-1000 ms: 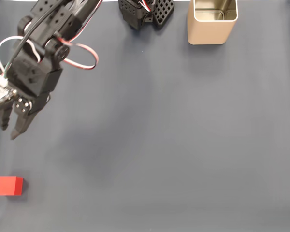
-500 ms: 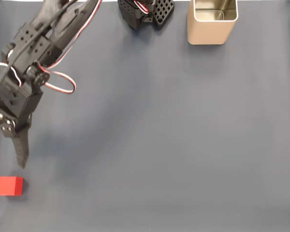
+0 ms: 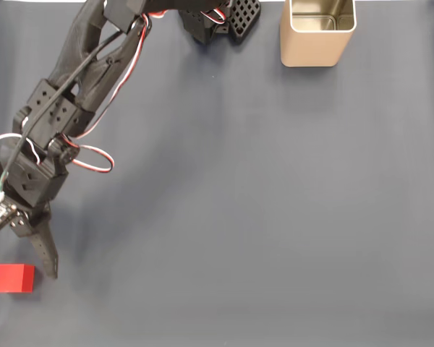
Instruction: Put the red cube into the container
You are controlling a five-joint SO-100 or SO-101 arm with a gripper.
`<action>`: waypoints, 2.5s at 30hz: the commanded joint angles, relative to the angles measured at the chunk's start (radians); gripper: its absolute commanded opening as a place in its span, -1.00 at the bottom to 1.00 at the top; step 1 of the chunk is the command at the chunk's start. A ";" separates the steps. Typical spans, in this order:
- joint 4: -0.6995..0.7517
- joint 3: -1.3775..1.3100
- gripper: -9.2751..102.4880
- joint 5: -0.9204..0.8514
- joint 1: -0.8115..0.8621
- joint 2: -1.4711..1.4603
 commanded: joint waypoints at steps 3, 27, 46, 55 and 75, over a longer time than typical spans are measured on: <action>-0.038 -0.124 0.02 0.006 -0.025 -0.035; -0.061 -0.222 -0.22 0.006 -0.058 -0.140; -0.140 -0.078 -0.44 0.046 -0.043 -0.086; -0.169 -0.078 -0.60 0.058 -0.040 -0.087; -0.005 0.075 -0.83 0.124 -0.110 0.163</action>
